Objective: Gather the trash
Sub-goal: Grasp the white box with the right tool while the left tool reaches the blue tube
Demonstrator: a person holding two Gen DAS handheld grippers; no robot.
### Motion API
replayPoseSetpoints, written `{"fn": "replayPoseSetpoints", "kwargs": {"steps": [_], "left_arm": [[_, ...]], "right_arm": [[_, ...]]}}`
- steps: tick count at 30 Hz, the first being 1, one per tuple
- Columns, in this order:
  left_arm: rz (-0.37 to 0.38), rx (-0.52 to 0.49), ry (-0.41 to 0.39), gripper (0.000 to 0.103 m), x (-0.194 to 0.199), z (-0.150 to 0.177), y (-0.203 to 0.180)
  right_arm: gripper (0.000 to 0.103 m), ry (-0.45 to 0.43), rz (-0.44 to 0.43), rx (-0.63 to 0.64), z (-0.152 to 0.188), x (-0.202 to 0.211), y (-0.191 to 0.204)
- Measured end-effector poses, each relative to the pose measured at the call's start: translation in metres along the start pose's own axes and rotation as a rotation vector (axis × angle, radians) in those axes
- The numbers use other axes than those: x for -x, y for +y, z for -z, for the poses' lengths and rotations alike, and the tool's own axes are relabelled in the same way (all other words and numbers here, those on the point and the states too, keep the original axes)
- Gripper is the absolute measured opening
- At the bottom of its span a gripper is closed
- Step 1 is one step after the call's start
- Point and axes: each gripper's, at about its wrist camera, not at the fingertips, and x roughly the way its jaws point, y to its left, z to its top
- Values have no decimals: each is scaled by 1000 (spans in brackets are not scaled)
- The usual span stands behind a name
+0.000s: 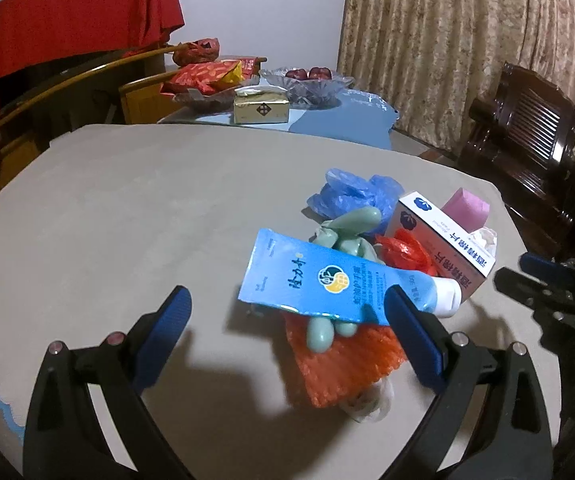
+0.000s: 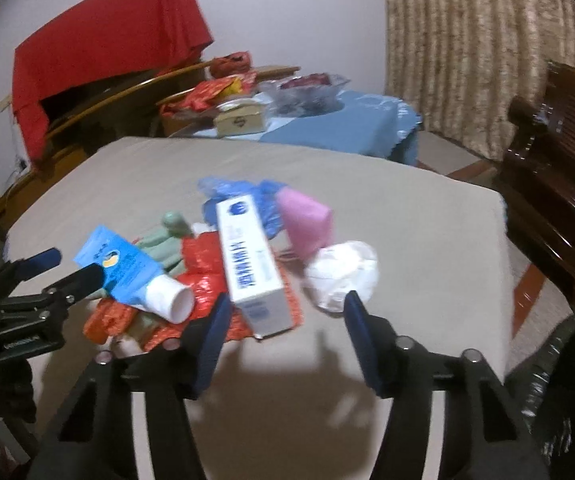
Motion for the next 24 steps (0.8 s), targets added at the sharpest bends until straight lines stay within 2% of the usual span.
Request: {"fn": "replayPoseSetpoints", "kwargs": {"steps": [5, 8, 11, 16, 21, 24], "left_arm": [[21, 6, 13, 93, -9, 1, 1], [56, 15, 27, 78, -16, 1, 4], [92, 28, 40, 72, -22, 2, 4], [125, 74, 36, 59, -24, 1, 6], [125, 88, 2, 34, -14, -4, 8], [142, 81, -17, 26, -7, -7, 5]], "right_arm": [[48, 34, -10, -6, 2, -15, 1], [42, 58, -28, -2, 3, -26, 4], [35, 71, -50, 4, 2, -31, 8], [33, 67, -62, 11, 1, -31, 12], [32, 43, -63, -20, -2, -16, 7], [32, 33, -59, -42, 0, -4, 2]]}}
